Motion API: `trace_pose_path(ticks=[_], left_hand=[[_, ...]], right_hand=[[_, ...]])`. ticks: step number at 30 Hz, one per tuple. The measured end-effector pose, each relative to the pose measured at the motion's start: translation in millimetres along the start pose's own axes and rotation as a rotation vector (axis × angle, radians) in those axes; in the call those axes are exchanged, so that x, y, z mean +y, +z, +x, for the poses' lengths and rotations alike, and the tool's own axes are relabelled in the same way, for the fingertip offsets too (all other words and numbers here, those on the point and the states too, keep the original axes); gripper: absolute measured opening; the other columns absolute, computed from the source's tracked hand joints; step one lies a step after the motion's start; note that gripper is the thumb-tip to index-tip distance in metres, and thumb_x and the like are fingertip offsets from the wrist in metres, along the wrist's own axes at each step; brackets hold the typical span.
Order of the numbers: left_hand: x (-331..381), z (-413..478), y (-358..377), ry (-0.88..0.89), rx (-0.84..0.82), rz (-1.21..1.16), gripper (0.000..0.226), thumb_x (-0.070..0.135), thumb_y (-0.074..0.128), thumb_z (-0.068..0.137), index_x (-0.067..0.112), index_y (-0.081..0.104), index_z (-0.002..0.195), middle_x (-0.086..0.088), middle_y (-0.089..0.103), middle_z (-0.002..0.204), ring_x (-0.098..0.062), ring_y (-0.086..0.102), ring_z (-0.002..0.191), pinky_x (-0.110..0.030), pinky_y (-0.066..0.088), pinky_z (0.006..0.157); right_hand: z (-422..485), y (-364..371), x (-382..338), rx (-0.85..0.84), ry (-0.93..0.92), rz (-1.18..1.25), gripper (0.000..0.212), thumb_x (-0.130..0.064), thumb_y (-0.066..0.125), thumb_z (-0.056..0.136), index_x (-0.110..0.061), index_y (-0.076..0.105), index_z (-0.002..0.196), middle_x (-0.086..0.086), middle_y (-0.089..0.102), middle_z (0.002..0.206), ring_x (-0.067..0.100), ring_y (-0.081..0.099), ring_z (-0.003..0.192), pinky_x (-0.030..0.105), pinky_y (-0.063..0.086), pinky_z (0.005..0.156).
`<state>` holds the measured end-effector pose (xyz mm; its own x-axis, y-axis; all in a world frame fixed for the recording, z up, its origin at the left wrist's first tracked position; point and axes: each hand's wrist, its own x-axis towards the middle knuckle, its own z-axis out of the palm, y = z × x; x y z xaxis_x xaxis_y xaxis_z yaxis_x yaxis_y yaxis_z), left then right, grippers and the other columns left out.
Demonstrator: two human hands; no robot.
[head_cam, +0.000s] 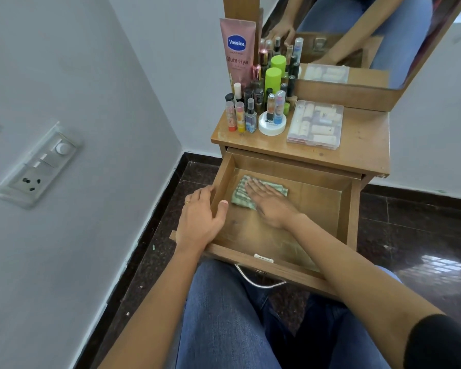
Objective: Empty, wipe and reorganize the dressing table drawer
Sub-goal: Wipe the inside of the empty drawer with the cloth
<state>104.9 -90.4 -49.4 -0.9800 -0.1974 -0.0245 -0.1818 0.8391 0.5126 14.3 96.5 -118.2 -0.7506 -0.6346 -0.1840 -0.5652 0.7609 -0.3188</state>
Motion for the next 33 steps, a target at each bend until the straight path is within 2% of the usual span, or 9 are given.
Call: trace_pose_path(ticks=[7,12,16,21,26,33], left_hand=[[-2.4,1.1,1.1,0.005,0.003,-0.002,0.053,0.039,0.05,0.097,0.013,0.044,0.143,-0.002,0.051,0.141,-0.022,0.038,0.132,-0.043,0.042,0.103],[-2.8,2.3,1.9,0.017,0.013,-0.001,0.054,0.04,0.05,0.096,0.013,0.045,0.143,-0.002,0.051,0.14,-0.023,0.039,0.132,-0.041,0.041,0.102],[-1.8,2.0,1.2,0.011,0.009,-0.005,0.053,0.039,0.051,0.096,0.014,0.044,0.143,-0.002,0.05,0.141,-0.023,0.038,0.132,-0.04,0.039,0.103],[-2.7,1.8,1.5,-0.012,-0.003,-0.02,0.054,0.039,0.05,0.097,0.014,0.043,0.144,-0.002,0.049,0.143,-0.022,0.036,0.134,-0.04,0.038,0.105],[-5.1,1.9,1.0,-0.045,0.011,-0.07,0.053,0.038,0.05,0.097,0.016,0.043,0.145,0.0,0.049,0.144,-0.019,0.034,0.136,-0.039,0.038,0.105],[-7.2,2.9,1.5,-0.049,0.011,-0.085,0.053,0.039,0.049,0.097,0.017,0.042,0.145,0.001,0.049,0.143,-0.017,0.034,0.136,-0.041,0.04,0.104]], right_hand=[[43.2,-15.1,-11.3,-0.115,0.073,-0.046,0.069,-0.015,0.032,0.098,-0.015,-0.01,0.152,0.002,-0.017,0.159,0.014,-0.014,0.147,0.027,-0.01,0.115],[51.8,-18.4,-19.9,-0.188,0.095,-0.075,0.069,-0.008,0.029,0.095,-0.015,-0.01,0.153,0.001,-0.018,0.159,0.014,-0.016,0.146,0.031,-0.009,0.118],[40.4,-17.7,-22.6,-0.178,0.027,-0.072,0.071,-0.006,0.033,0.096,-0.016,-0.008,0.153,0.002,-0.015,0.16,0.015,-0.015,0.147,0.031,-0.01,0.116],[-1.4,2.3,-33.1,-0.164,-0.149,-0.06,0.079,0.002,0.036,0.09,-0.018,-0.008,0.153,0.001,-0.012,0.159,0.015,-0.012,0.147,0.033,-0.008,0.118],[-14.6,0.6,-16.4,-0.189,-0.037,-0.057,0.078,-0.002,0.034,0.091,-0.019,-0.015,0.15,0.001,-0.02,0.157,0.015,-0.017,0.145,0.032,-0.012,0.116],[43.0,-28.4,-12.1,-0.239,0.085,-0.063,0.07,-0.005,0.029,0.096,-0.013,-0.014,0.152,0.004,-0.021,0.158,0.017,-0.017,0.146,0.033,-0.009,0.118]])
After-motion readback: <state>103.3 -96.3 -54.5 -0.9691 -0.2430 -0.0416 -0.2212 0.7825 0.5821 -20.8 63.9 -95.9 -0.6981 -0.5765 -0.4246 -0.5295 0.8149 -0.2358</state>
